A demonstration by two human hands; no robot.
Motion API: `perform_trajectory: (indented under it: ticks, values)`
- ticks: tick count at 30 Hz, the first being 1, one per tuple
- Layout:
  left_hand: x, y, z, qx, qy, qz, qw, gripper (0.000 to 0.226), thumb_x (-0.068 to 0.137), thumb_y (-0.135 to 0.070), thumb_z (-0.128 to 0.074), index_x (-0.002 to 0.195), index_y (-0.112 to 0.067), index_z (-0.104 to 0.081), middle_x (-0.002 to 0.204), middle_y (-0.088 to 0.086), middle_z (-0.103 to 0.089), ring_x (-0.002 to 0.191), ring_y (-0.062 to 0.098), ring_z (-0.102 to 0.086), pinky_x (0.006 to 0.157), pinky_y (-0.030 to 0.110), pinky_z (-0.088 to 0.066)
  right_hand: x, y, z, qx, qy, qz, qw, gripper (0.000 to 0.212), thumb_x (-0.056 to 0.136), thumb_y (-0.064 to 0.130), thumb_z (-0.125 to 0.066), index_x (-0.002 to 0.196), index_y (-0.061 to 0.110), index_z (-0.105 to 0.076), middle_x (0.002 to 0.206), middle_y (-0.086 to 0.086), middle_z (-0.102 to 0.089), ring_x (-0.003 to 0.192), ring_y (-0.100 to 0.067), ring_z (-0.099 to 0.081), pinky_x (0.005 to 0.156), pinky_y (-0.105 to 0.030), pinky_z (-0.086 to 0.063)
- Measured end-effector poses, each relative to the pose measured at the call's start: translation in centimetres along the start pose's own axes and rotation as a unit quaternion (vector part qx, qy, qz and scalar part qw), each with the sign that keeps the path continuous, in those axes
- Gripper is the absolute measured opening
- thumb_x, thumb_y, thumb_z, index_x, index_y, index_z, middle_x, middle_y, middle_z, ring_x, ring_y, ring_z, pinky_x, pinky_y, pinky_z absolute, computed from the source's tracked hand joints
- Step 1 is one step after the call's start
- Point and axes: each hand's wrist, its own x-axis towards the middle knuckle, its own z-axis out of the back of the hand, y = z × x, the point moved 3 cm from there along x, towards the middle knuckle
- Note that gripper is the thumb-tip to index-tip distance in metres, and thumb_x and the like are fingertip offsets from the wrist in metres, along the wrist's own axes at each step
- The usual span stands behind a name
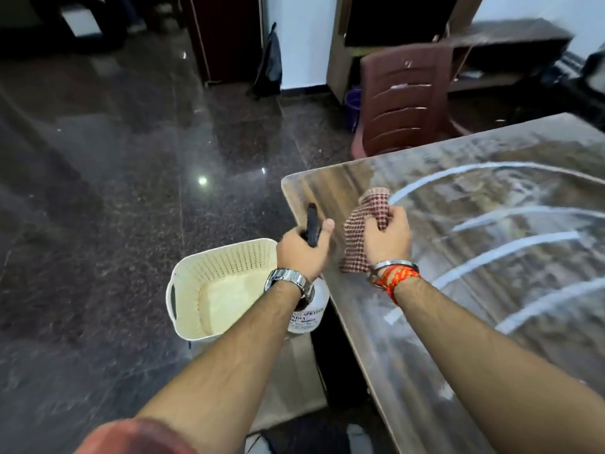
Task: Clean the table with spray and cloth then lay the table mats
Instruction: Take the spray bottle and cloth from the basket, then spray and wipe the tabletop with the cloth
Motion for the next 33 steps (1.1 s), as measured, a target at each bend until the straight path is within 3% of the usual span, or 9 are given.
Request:
perform_trajectory:
  ticks: [2, 5, 9, 14, 19, 24, 27, 29, 33]
  values:
    - [-1.1, -1.4, -1.9, 0.014, 0.018, 0.005, 1.000, 0.055, 0.090, -0.059, -0.062, 0.064, -0.011, -0.061, 0.079, 0.017, -0.072, 0.085, 0.038, -0.067, 0.067, 0.034, -0.045, 1.1, -1.7, 2.9, -0.004, -0.024, -0.019, 1.000, 0.013, 0.087, 0.020, -0.056, 0.097, 0.012, -0.055, 0.081, -0.001, -0.058, 0.076, -0.022, -0.052, 0.067, -0.025, -0.035]
    - [-3.4, -2.4, -5.8, 0.021, 0.044, 0.028, 0.998, 0.059, 0.090, -0.062, -0.059, 0.078, -0.006, -0.074, 0.081, 0.012, -0.074, 0.084, 0.033, -0.070, 0.066, 0.030, -0.046, 2.7, -5.1, 6.8, -0.008, -0.021, -0.052, 0.998, 0.010, 0.086, 0.022, -0.055, 0.094, 0.015, -0.054, 0.083, -0.005, -0.061, 0.080, -0.028, -0.058, 0.070, -0.030, -0.042]
    - [-6.1, -3.0, -11.8, 0.036, 0.043, 0.045, 0.997, 0.063, 0.082, -0.071, -0.054, 0.073, -0.011, -0.067, 0.082, 0.016, -0.076, 0.079, 0.036, -0.073, 0.074, 0.039, -0.060, 4.9, -9.0, 10.8, -0.034, 0.042, -0.039, 0.998, 0.010, 0.087, 0.022, -0.056, 0.093, 0.015, -0.053, 0.084, -0.006, -0.061, 0.084, -0.031, -0.060, 0.072, -0.031, -0.043]
    - [-10.4, -5.2, -17.2, 0.070, -0.013, 0.067, 0.995, 0.049, 0.091, -0.056, -0.060, 0.068, -0.012, -0.061, 0.082, 0.014, -0.071, 0.082, 0.036, -0.070, 0.068, 0.032, -0.054, 7.3, -12.1, 15.8, -0.046, 0.128, -0.010, 0.991, 0.010, 0.085, 0.022, -0.056, 0.094, 0.021, -0.051, 0.092, -0.011, -0.065, 0.085, -0.032, -0.062, 0.078, -0.038, -0.051]
    - [-12.1, -6.8, -20.3, 0.047, -0.039, 0.072, 0.996, 0.042, 0.086, -0.052, -0.068, 0.066, -0.017, -0.058, 0.077, 0.012, -0.073, 0.076, 0.033, -0.073, 0.065, 0.034, -0.057, 8.9, -13.3, 19.4, -0.034, 0.155, -0.001, 0.987, 0.015, 0.088, 0.018, -0.054, 0.102, 0.014, -0.055, 0.087, -0.007, -0.064, 0.079, -0.028, -0.060, 0.072, -0.029, -0.045]
    - [-13.3, -7.9, -21.1, 0.069, -0.071, 0.070, 0.993, 0.042, 0.089, -0.047, -0.069, 0.065, -0.014, -0.058, 0.070, 0.008, -0.065, 0.069, 0.030, -0.064, 0.051, 0.026, -0.037, 9.5, -14.1, 20.3, -0.031, 0.153, 0.004, 0.988, 0.015, 0.086, 0.018, -0.055, 0.101, 0.014, -0.056, 0.087, -0.008, -0.064, 0.078, -0.027, -0.059, 0.073, -0.030, -0.047]
    - [-13.6, -8.2, -21.5, 0.054, -0.057, 0.084, 0.993, 0.040, 0.085, -0.046, -0.072, 0.073, -0.007, -0.067, 0.074, 0.007, -0.071, 0.066, 0.026, -0.066, 0.053, 0.026, -0.048, 9.3, -14.2, 20.4, -0.029, 0.156, 0.008, 0.987, 0.011, 0.087, 0.019, -0.055, 0.097, 0.015, -0.055, 0.083, -0.006, -0.063, 0.073, -0.025, -0.056, 0.067, -0.027, -0.040]
    - [-13.8, -8.3, -21.6, 0.036, -0.047, 0.099, 0.993, 0.047, 0.079, -0.053, -0.074, 0.080, -0.006, -0.073, 0.077, 0.009, -0.076, 0.070, 0.028, -0.072, 0.065, 0.035, -0.061, 9.1, -14.2, 20.6, -0.030, 0.162, 0.006, 0.986, 0.010, 0.087, 0.019, -0.055, 0.096, 0.015, -0.055, 0.082, -0.006, -0.063, 0.072, -0.024, -0.057, 0.066, -0.027, -0.039]
    - [-14.1, -8.9, -22.1, 0.012, -0.050, 0.089, 0.995, 0.050, 0.078, -0.057, -0.070, 0.083, -0.007, -0.074, 0.079, 0.010, -0.078, 0.064, 0.028, -0.072, 0.070, 0.038, -0.063, 9.3, -13.8, 20.7, -0.024, 0.164, 0.015, 0.986, 0.009, 0.088, 0.020, -0.055, 0.095, 0.015, -0.055, 0.083, -0.006, -0.064, 0.071, -0.023, -0.058, 0.065, -0.027, -0.041]
